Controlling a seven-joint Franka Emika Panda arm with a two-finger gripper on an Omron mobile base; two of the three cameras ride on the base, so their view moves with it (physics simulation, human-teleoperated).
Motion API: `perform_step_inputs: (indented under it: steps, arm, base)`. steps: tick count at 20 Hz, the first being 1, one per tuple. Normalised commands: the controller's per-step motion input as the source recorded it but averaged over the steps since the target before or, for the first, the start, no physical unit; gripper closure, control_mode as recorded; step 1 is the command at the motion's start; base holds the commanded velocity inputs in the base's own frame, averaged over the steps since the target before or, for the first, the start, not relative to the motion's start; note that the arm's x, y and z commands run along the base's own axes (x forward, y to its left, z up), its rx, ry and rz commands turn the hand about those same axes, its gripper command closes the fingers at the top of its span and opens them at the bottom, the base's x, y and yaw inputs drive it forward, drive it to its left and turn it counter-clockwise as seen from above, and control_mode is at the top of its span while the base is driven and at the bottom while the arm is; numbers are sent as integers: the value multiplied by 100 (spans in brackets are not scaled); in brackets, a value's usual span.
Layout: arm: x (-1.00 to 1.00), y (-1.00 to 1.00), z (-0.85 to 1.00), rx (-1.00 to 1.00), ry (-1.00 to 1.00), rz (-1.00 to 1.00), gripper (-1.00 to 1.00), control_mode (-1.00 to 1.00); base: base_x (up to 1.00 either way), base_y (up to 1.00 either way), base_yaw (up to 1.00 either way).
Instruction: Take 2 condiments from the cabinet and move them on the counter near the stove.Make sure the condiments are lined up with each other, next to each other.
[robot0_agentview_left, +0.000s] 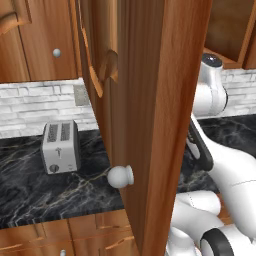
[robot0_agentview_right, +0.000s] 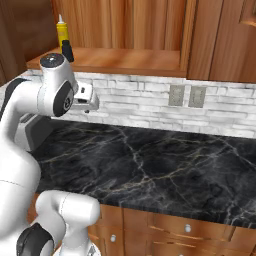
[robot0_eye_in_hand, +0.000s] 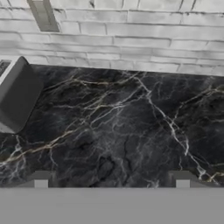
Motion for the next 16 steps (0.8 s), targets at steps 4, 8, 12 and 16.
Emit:
perform_step_inputs:
  steps: [4, 8, 12, 16]
  arm:
    - [0, 21, 60, 0, -28, 9, -100, -100]
    - [1, 25, 62, 0, -26, 5, -100, -100]
    - [14, 24, 56, 0, -18, 0, -100, -100]
    - [23, 27, 54, 0, -13, 2, -100, -100]
  base:
    - [0, 0, 0]
    - [0, 0, 0]
    - [0, 0, 0]
    - [0, 0, 0]
